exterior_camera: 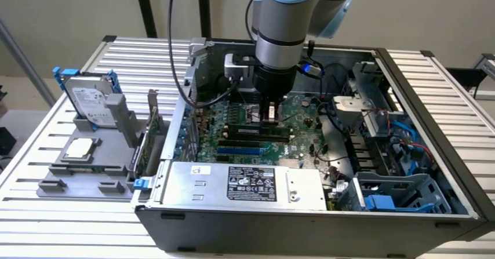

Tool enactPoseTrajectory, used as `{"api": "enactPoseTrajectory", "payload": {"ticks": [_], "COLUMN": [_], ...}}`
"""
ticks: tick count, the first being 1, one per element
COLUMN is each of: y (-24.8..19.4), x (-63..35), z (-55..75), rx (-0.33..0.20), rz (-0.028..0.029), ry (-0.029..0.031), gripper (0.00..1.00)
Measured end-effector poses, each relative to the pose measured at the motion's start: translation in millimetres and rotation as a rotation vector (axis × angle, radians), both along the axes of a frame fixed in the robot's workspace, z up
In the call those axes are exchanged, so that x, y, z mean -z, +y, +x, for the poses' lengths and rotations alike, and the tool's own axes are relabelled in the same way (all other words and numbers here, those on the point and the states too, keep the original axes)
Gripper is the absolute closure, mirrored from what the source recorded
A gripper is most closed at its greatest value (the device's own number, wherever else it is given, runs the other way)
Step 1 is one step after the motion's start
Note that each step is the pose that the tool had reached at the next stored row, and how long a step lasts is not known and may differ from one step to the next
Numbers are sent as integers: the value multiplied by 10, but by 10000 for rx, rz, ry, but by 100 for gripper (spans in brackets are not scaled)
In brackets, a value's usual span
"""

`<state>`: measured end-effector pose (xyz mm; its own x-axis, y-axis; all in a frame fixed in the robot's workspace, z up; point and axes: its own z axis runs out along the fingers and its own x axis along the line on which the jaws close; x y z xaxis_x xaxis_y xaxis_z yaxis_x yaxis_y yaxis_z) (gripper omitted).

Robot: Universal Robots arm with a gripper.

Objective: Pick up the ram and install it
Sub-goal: 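Insert the ram into the slot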

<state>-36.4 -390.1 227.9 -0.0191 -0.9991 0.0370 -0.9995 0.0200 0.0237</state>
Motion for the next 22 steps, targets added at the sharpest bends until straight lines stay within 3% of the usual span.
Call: {"api": "enactPoseTrajectory", "payload": {"ticks": [22], "y": [-2], "x": [7], "z": [4], "rx": [-198], "rz": [-17], "ry": [23], "gripper": [86]}}
